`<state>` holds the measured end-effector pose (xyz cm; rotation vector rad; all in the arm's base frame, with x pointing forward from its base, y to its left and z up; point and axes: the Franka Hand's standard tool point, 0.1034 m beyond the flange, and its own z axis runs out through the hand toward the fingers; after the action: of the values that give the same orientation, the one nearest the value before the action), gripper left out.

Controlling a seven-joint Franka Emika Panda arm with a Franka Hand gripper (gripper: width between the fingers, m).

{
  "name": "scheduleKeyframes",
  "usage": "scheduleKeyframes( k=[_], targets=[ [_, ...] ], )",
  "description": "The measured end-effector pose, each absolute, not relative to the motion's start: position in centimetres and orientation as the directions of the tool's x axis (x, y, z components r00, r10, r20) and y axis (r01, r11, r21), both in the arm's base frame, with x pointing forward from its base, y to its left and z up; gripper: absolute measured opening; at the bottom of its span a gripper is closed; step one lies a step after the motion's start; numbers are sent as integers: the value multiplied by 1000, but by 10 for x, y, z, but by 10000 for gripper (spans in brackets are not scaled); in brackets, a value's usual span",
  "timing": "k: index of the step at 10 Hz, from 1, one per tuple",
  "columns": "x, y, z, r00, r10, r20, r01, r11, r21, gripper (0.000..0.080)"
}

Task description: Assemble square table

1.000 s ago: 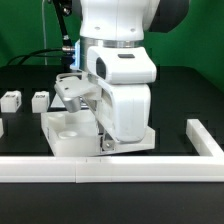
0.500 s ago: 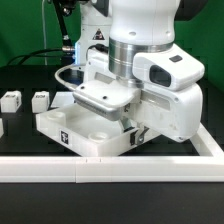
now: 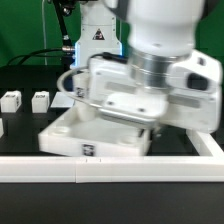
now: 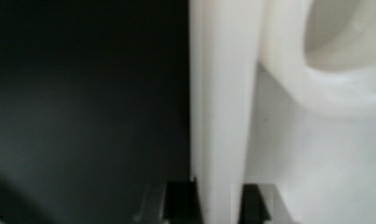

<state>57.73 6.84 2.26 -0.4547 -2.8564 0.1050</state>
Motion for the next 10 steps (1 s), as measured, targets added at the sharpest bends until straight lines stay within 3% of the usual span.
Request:
scheduleKeyframes(
  k=[1, 2, 7, 10],
  targets=[
    [578, 86, 25, -937, 145, 319, 129, 989, -71, 60],
    [578, 89, 25, -928, 116, 355, 101, 993, -61, 60],
    [572, 88, 18, -916, 129, 381, 111, 991, -68, 60],
    [570, 116, 11, -863, 93, 496, 73, 996, -60, 60]
  ],
)
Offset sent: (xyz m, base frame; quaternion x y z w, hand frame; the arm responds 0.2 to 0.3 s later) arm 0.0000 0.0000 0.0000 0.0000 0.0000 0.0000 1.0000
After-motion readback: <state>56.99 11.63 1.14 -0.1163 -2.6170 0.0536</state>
